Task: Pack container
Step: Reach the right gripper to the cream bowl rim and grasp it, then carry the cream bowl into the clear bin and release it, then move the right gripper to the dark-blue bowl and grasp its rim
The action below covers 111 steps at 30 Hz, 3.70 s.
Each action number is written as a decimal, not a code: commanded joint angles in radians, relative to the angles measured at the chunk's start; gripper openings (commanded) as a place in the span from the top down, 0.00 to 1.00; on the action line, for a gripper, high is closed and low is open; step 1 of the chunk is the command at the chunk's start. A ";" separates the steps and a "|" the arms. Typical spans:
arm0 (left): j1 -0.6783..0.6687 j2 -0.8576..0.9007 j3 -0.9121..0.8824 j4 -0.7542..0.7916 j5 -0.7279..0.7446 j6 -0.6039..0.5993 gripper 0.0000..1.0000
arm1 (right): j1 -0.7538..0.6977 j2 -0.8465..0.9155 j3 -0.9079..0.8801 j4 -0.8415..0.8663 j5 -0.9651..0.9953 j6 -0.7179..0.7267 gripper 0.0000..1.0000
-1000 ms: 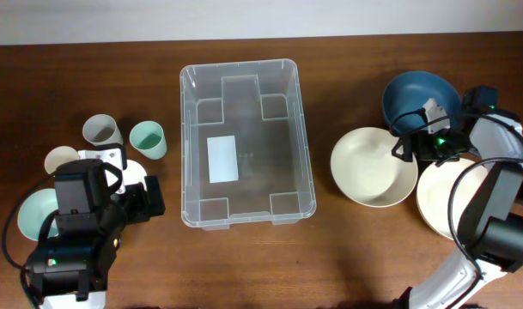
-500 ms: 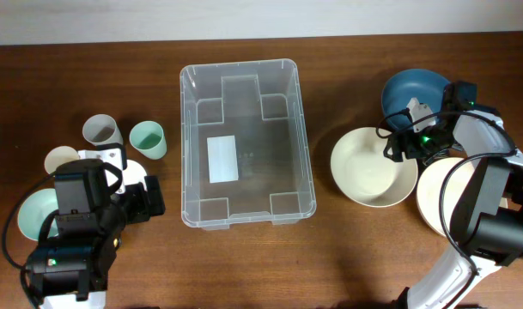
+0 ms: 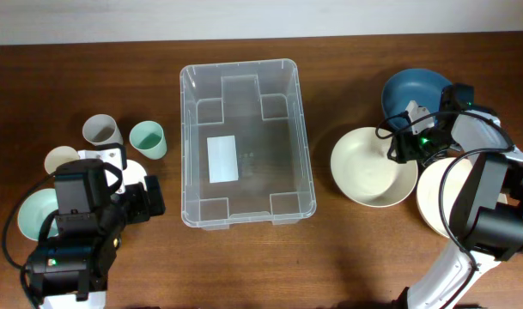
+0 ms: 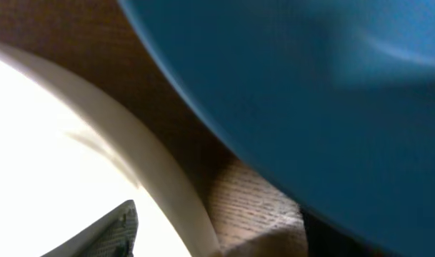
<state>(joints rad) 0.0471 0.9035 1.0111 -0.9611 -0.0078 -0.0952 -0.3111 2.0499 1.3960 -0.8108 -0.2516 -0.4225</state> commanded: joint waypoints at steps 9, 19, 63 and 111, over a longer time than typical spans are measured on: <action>0.001 0.000 0.021 0.002 -0.003 -0.006 0.01 | 0.005 0.037 0.003 -0.004 -0.003 0.012 0.73; 0.001 0.000 0.021 0.002 -0.003 -0.006 0.00 | 0.005 0.036 0.003 -0.005 -0.045 0.014 0.96; 0.001 0.000 0.089 0.005 -0.039 -0.014 0.01 | 0.721 -0.085 0.467 0.058 0.229 0.280 0.96; 0.001 0.000 0.089 0.002 -0.041 -0.014 0.01 | 0.240 0.171 0.760 -0.343 0.403 0.427 0.01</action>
<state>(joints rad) 0.0471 0.9035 1.0840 -0.9585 -0.0349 -0.0990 -0.0471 2.1498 2.1647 -1.1275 0.1390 -0.0277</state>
